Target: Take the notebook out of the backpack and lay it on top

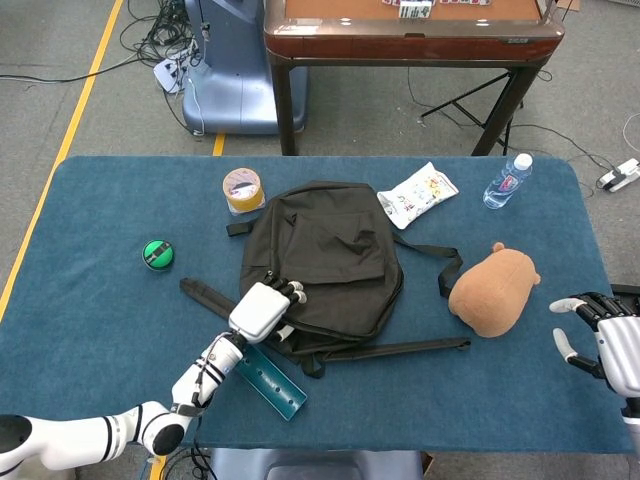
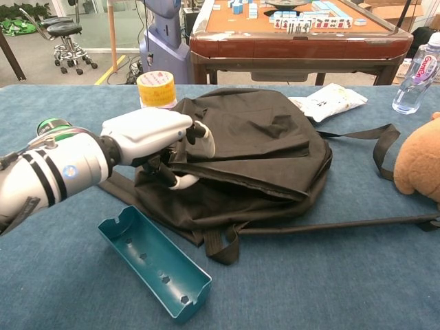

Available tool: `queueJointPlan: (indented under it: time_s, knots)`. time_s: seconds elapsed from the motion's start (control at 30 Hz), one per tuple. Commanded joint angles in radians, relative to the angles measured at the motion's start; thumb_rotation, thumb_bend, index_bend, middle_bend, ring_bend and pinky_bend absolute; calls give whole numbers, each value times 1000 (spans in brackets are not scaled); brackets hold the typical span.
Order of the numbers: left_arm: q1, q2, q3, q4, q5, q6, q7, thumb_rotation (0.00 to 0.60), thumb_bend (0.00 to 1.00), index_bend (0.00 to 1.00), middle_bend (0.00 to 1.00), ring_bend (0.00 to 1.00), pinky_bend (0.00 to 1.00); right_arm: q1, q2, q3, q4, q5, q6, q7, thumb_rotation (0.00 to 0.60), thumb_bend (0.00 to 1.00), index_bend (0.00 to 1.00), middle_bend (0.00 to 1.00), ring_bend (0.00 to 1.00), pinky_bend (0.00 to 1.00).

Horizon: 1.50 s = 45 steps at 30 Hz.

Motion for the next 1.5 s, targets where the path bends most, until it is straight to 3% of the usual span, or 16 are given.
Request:
queueJointPlan:
  time_s: [0.03,0.13,0.33,0.5,0.7,1.1,1.3,1.5]
  knots:
    - [-8,-7,-17,-9,-39,-2,-10,528,469,446,335,276,227,0,0,0,1,-1,0,3,600,365,403,409,295,332]
    - [-14,-6,-28,-24,-79,-10,-11,598,507,490,373,285,227,2,-1,-1,2,-6,-1,4,600,364,403,410,295,332]
    - [-29,-23,-29,-14,-92,35,47,600,589,606,492,350,234,4,0,-3,-3,-15,-1,2,600,364,403,409,295,332]
    - [-29,-44,-53,-11,-104,82,31,600,618,725,612,465,315,10,5,-6,-12,-31,-2,-5,600,364,403,409,295,332]
    - [-32,-30,-114,-59,-183,97,3,600,619,745,641,501,355,46,10,-31,-34,-94,-52,4,600,364,403,409,295,332]
    - [-66,63,-197,-216,-388,93,26,600,619,678,642,501,362,272,-44,-77,-117,-262,-350,16,600,388,403,409,295,332]
    - [-80,94,-196,-254,-439,117,48,600,618,664,642,501,364,408,-142,-50,-111,-226,-536,17,600,408,403,410,295,332]
    - [-94,120,-213,-279,-520,128,39,600,618,653,642,501,366,527,-267,6,-59,-119,-696,-6,600,407,403,410,295,332]
